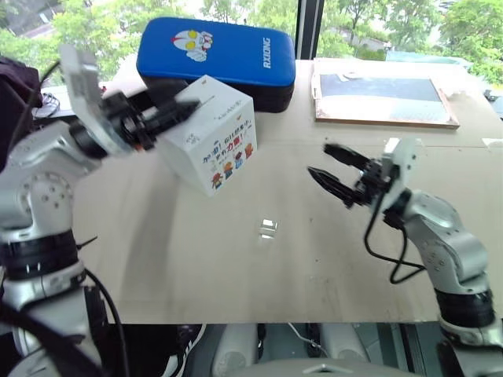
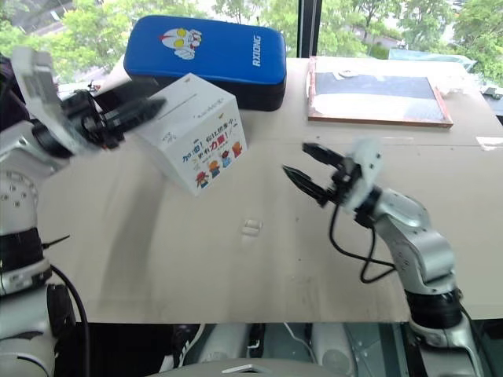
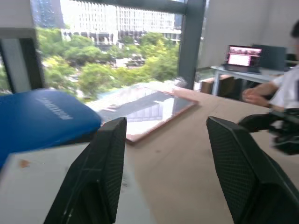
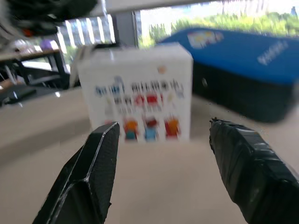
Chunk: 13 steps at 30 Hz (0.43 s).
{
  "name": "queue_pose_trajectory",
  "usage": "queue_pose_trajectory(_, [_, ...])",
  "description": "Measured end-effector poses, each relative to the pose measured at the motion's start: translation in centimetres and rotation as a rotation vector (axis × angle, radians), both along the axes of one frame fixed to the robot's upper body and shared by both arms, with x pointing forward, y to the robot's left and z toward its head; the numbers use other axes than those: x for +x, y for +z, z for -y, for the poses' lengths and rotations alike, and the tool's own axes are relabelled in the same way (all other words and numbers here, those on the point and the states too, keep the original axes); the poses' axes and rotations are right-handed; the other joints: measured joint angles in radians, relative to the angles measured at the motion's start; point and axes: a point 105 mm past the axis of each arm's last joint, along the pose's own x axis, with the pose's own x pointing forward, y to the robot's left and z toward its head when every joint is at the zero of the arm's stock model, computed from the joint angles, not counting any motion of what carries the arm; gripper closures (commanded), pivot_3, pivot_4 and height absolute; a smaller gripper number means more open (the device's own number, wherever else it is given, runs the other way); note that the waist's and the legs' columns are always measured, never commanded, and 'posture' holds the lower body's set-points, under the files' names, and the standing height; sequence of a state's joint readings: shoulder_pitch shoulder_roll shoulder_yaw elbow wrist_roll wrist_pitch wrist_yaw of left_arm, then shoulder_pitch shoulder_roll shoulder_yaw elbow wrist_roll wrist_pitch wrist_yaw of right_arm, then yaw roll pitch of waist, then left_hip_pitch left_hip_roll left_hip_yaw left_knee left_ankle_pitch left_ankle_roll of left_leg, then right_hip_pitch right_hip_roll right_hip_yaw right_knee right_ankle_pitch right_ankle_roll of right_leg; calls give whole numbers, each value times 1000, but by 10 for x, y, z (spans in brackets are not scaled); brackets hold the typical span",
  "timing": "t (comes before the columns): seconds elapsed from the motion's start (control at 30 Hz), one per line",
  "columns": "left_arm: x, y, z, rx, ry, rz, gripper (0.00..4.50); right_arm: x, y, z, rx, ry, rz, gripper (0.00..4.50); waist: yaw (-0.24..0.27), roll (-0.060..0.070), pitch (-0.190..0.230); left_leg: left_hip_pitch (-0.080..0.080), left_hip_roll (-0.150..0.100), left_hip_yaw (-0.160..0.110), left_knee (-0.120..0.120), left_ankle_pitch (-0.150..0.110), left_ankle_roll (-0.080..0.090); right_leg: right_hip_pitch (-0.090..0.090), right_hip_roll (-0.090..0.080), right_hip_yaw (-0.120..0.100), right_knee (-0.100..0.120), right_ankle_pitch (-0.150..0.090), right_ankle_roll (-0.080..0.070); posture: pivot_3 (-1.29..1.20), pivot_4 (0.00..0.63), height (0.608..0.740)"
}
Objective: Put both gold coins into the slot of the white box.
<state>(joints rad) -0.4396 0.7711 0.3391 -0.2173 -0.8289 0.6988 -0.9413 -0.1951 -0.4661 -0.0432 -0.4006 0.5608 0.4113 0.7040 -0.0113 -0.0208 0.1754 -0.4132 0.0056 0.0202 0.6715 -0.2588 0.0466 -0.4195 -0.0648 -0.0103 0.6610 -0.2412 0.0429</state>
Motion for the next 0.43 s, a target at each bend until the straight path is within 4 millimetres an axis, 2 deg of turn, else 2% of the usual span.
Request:
queue_pose_trajectory(0.03, [-8,-32,9,23,3,-93,1769,-4,-15,12,-44,-16,-33,1187,-3,0,0,0,0,0,0,0,1,0,0,0,1,0,0,0,150,740])
queue_pose_trajectory(0.07, [-13,-50,14,28,2,-145,1769,-6,-26,19,-73,-32,-52,1187,-4,0,0,1,0,0,0,0,1,0,1,1,2,0,0,0,150,740])
queue_pose_trajectory(0.17, [-31,-90,24,29,46,-247,1769,-12,-56,38,-119,-64,-110,1187,-4,0,0,5,1,0,0,0,1,4,1,1,2,0,-1,0,150,740])
queue_pose_trajectory(0.23, [-42,-115,26,79,78,-295,1769,-14,-70,46,-129,-77,-134,1187,-2,0,0,11,1,1,-1,-1,1,9,2,2,2,0,-1,0,150,740])
queue_pose_trajectory(0.3, [-50,-136,26,157,112,-295,1769,-16,-76,51,-141,-77,-132,1187,0,1,0,16,1,2,-1,-1,1,13,2,2,1,-2,-5,0,150,740])
queue_pose_trajectory(0.43, [-51,-153,24,226,168,-254,1769,-18,-85,55,-150,-72,-136,1187,5,1,0,17,1,2,0,0,1,14,2,3,1,-2,-7,0,150,740])
